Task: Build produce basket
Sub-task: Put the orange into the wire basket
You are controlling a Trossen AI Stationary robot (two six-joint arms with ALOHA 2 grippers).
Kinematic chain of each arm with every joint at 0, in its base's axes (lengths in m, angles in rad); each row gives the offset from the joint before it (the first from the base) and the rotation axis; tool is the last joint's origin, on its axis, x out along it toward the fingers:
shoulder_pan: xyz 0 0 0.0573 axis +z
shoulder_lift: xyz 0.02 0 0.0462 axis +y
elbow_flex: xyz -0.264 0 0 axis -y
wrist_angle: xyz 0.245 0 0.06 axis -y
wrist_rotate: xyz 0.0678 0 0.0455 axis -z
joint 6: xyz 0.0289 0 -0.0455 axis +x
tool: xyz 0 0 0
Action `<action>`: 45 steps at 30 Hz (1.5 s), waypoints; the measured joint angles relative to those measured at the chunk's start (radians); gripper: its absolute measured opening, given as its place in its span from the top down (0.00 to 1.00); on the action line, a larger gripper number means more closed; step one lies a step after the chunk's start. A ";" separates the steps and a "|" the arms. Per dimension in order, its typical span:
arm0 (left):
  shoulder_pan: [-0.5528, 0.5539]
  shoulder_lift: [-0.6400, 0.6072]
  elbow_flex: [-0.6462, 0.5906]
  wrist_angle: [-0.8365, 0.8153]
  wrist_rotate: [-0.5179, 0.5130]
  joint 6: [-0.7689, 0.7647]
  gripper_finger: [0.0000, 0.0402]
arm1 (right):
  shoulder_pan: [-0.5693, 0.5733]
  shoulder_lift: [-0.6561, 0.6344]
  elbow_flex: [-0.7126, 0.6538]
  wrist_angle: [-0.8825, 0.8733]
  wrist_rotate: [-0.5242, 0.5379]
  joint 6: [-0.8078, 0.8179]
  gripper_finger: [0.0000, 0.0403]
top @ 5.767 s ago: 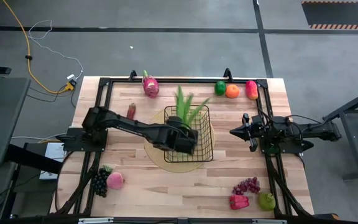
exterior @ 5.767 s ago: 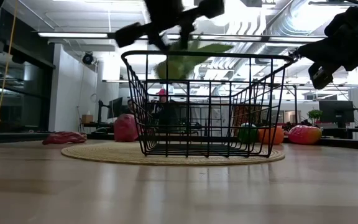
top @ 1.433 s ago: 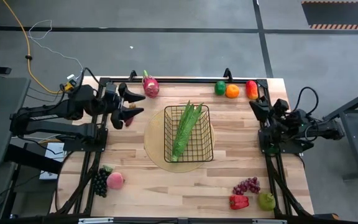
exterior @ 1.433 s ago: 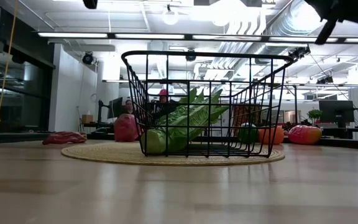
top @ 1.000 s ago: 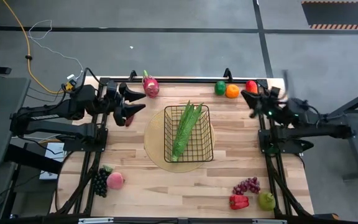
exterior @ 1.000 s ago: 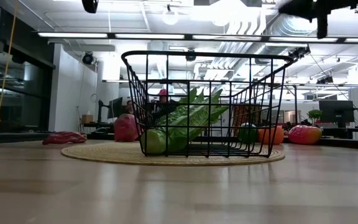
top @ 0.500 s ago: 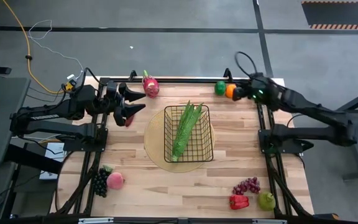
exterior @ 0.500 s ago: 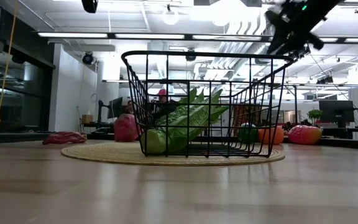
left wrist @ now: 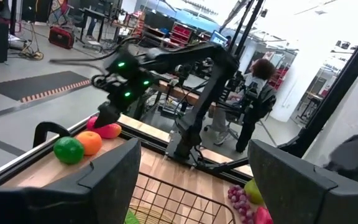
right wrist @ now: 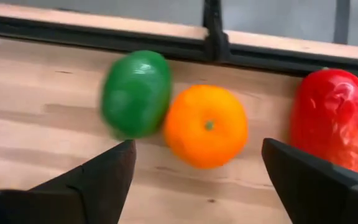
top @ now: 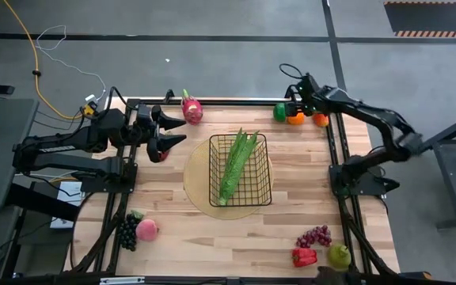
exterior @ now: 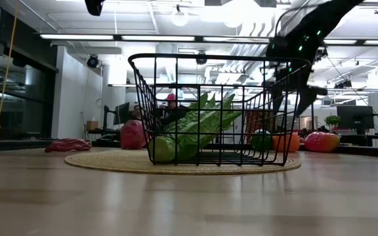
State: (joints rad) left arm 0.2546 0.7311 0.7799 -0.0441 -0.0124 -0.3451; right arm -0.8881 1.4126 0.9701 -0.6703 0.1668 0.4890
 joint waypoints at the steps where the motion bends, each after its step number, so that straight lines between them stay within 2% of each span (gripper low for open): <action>1: 0.000 0.000 0.000 0.000 0.000 0.000 0.29 | -0.012 0.025 0.006 0.001 -0.004 -0.015 0.15; 8: 0.000 0.000 0.000 0.000 0.000 0.000 0.29 | -0.051 0.160 0.056 0.001 -0.069 -0.072 0.15; 22: 0.000 0.000 0.000 0.001 -0.005 -0.020 0.29 | -0.054 0.296 0.090 0.004 -0.047 -0.117 0.15; 29: 0.000 0.000 0.000 0.001 -0.029 -0.022 0.29 | -0.056 0.299 0.089 0.003 -0.026 -0.153 0.16; 37: 0.000 0.000 0.000 0.003 -0.029 -0.022 0.29 | -0.056 0.270 0.081 -0.020 -0.018 -0.158 0.30; 45: 0.000 0.000 0.000 0.004 -0.029 -0.019 0.29 | -0.051 0.084 0.080 -0.099 -0.007 -0.210 0.33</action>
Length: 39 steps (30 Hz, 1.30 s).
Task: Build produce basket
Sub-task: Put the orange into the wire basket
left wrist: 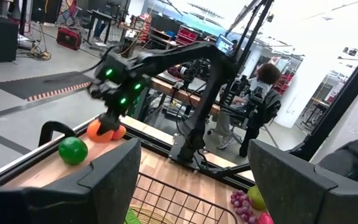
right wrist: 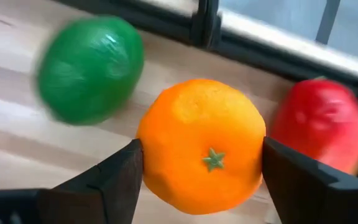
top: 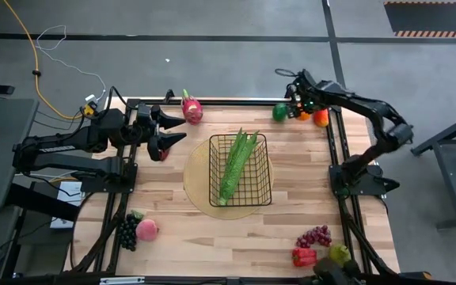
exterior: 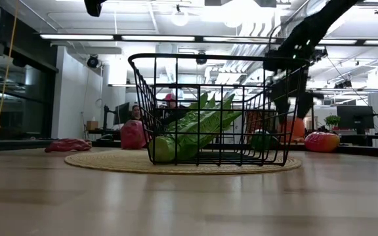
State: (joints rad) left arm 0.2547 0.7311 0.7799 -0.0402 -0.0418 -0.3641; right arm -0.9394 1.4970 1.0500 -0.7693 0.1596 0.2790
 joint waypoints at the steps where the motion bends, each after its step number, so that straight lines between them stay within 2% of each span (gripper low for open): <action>1: 0.000 0.000 0.000 0.000 0.000 0.000 0.29 | 0.005 -0.040 0.000 -0.006 -0.003 0.000 0.33; 4: 0.000 0.000 0.000 0.001 0.000 0.000 0.29 | 0.033 -0.178 0.000 -0.007 -0.048 0.000 0.33; 8: 0.000 0.000 0.000 0.001 0.000 0.005 0.29 | 0.110 -0.362 0.002 0.035 -0.157 0.039 0.33; 11: 0.000 0.000 0.000 0.001 0.000 0.017 0.29 | 0.213 -0.464 0.003 0.086 -0.224 0.094 0.33; 15: 0.000 0.000 0.000 0.001 0.000 0.011 0.29 | 0.406 -0.525 0.003 0.153 -0.239 0.172 0.33; 20: 0.000 0.000 0.000 0.001 0.000 0.009 0.29 | 0.637 -0.488 0.003 0.287 -0.177 0.242 0.33; 24: 0.000 0.000 0.000 0.000 0.000 -0.062 0.29 | 0.732 -0.421 0.034 0.387 -0.162 0.228 0.33; 28: 0.000 0.000 0.000 0.000 0.007 -0.077 0.29 | 0.756 -0.333 0.159 0.254 -0.203 0.142 0.33; 33: 0.000 0.000 0.000 0.000 0.002 -0.010 0.29 | 0.769 -0.221 0.302 0.075 -0.291 0.016 0.33; 36: 0.000 0.000 0.000 0.000 0.000 -0.010 0.29 | 0.785 -0.165 0.347 -0.014 -0.310 -0.064 0.33; 39: 0.000 0.000 0.000 0.000 0.000 -0.045 0.29 | 0.794 -0.122 0.359 -0.041 -0.373 -0.112 0.33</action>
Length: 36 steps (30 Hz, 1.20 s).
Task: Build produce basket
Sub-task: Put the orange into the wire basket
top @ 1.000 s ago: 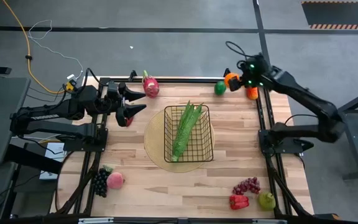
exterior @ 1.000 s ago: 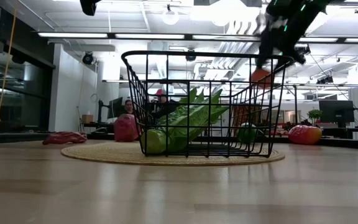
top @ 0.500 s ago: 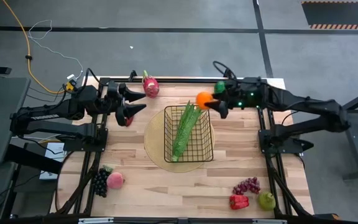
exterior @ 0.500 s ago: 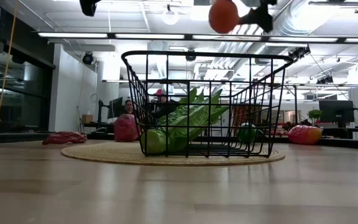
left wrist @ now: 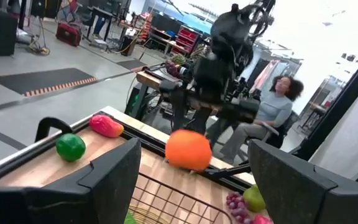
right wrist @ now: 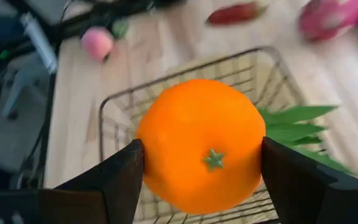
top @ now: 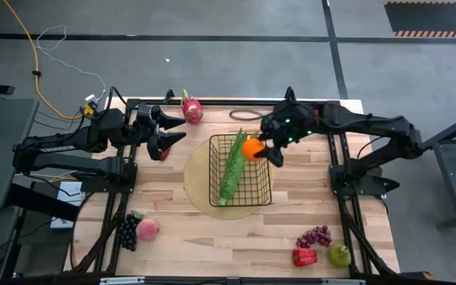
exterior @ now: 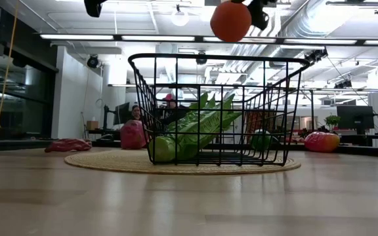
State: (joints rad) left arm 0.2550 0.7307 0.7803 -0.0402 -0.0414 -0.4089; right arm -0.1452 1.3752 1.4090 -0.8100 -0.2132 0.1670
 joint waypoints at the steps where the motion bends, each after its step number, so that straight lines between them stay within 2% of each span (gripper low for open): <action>1: 0.000 0.000 0.000 0.000 0.000 0.000 0.29 | 0.006 0.016 0.000 -0.005 -0.024 -0.016 0.33; 6: 0.000 0.000 0.000 0.000 -0.018 0.025 0.29 | 0.043 0.135 0.001 -0.074 -0.074 -0.134 0.33; 15: 0.000 0.000 0.000 0.000 -0.068 0.027 0.29 | 0.114 0.339 0.001 -0.121 -0.090 -0.281 0.33; 23: 0.000 0.000 0.000 -0.001 -0.075 0.077 0.29 | 0.161 0.425 0.001 -0.128 -0.088 -0.269 0.33; 31: 0.000 0.000 0.000 0.000 -0.075 0.099 0.29 | 0.193 0.438 0.001 -0.126 0.005 -0.190 0.33; 36: 0.000 0.000 0.000 0.000 -0.075 0.099 0.29 | 0.198 0.438 0.001 -0.127 0.013 -0.145 0.29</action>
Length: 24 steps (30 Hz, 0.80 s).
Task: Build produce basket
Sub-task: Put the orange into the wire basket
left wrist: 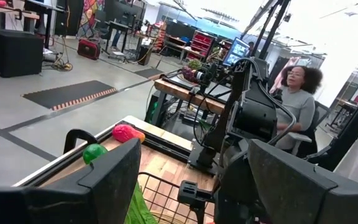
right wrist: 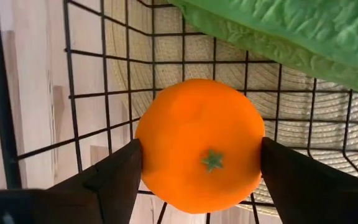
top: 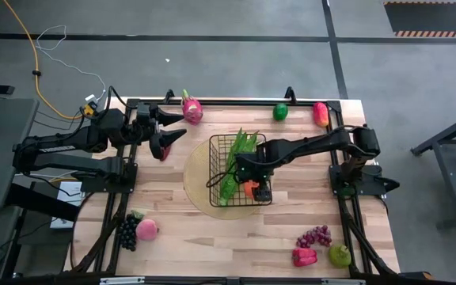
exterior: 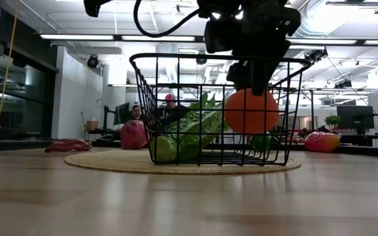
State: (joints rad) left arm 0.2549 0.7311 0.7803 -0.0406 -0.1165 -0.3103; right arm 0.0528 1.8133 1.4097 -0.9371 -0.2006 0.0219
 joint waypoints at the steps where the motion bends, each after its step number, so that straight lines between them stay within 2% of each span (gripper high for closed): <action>1: 0.000 0.000 0.000 0.000 0.000 0.000 0.29 | 0.000 0.000 0.000 0.000 -0.002 -0.001 0.29; 24: 0.000 0.000 0.000 0.000 0.001 0.026 0.29 | 0.001 0.000 0.000 -0.005 -0.018 0.023 0.28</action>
State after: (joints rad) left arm 0.2550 0.7311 0.7803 -0.0406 -0.1158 -0.2844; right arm 0.0536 1.8133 1.4097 -0.9417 -0.2184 0.0452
